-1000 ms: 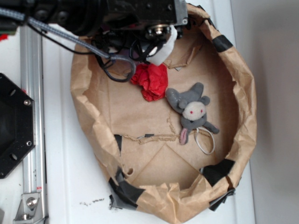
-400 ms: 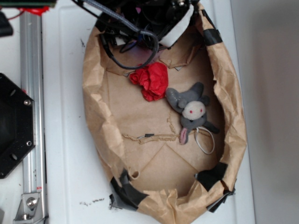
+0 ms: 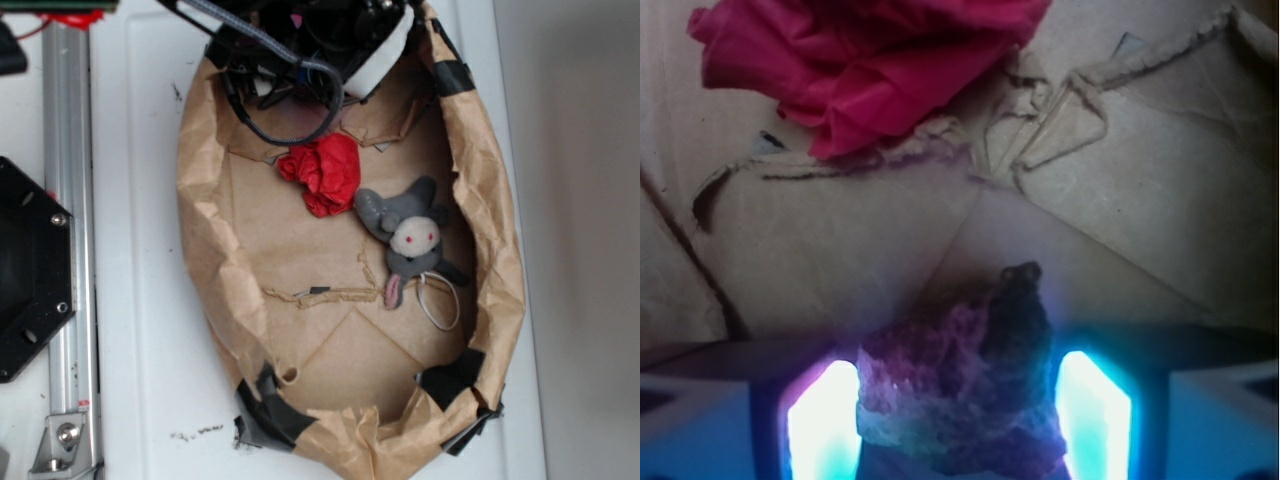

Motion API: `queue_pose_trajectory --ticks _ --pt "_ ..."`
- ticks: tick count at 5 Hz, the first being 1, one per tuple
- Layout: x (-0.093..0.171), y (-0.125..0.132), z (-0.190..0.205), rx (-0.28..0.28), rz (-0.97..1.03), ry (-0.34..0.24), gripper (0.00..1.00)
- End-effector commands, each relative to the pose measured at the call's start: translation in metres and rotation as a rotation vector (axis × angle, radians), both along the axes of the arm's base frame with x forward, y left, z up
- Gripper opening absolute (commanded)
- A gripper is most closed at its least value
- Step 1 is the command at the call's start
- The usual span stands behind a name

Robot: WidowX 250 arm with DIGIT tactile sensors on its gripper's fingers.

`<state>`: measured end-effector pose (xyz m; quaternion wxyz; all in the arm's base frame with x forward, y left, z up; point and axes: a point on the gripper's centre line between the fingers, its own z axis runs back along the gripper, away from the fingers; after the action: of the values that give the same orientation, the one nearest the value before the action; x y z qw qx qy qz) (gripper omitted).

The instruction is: Grab the rock.

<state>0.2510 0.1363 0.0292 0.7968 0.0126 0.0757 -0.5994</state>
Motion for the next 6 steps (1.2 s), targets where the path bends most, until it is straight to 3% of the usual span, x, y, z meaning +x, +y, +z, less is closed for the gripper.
queue_pose_trajectory --ticks 1,2,3,4,5,6 --pt "0.013 0.009 0.023 0.024 0.050 -0.070 0.00" --pt "0.022 -0.029 0.070 -0.055 0.161 -0.129 0.00" --pt "0.035 -0.068 0.123 -0.116 0.394 -0.167 0.00" --pt "0.036 -0.092 0.167 -0.118 0.613 -0.147 0.00" --pt "0.027 -0.110 0.181 -0.119 0.810 -0.165 0.00" --pt "0.018 -0.117 0.188 -0.121 0.976 -0.241 0.00"
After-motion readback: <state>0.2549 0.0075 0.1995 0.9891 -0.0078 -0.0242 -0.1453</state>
